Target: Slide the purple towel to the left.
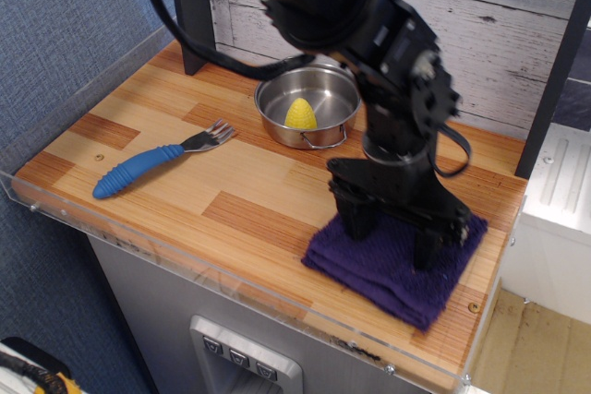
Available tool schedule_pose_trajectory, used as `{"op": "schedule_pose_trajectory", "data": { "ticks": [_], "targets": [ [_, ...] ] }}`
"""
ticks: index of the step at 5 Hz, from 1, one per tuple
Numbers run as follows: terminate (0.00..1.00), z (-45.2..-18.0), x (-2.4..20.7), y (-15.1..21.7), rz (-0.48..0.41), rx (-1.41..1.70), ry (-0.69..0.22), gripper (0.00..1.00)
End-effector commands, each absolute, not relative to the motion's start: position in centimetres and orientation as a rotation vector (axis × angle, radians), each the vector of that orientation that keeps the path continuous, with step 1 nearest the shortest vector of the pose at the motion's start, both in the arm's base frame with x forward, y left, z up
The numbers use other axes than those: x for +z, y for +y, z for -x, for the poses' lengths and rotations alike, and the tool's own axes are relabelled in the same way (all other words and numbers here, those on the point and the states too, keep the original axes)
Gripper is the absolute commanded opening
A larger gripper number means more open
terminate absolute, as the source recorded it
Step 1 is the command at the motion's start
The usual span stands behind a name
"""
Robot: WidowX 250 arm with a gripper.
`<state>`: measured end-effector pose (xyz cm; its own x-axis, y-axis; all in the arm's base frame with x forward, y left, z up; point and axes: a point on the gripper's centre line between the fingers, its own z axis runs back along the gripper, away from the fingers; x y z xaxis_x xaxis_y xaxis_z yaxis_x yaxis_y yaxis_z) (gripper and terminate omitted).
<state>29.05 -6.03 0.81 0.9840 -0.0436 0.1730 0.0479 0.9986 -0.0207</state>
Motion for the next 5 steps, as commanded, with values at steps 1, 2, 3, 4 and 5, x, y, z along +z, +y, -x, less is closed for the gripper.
{"op": "schedule_pose_trajectory", "data": {
  "ticks": [1, 2, 3, 4, 5],
  "targets": [
    [0.0, -29.7, -0.5, -1.4, 0.023, 0.017, -0.078, 1.0],
    [0.0, -29.8, 0.7, -0.8, 0.016, 0.003, -0.089, 1.0],
    [0.0, -28.8, 2.5, 0.4, -0.002, -0.006, -0.101, 1.0],
    [0.0, -27.4, 4.2, 2.9, -0.017, 0.011, -0.111, 1.0],
    [0.0, -25.9, 5.2, 5.8, -0.008, 0.058, -0.126, 1.0]
  ]
}}
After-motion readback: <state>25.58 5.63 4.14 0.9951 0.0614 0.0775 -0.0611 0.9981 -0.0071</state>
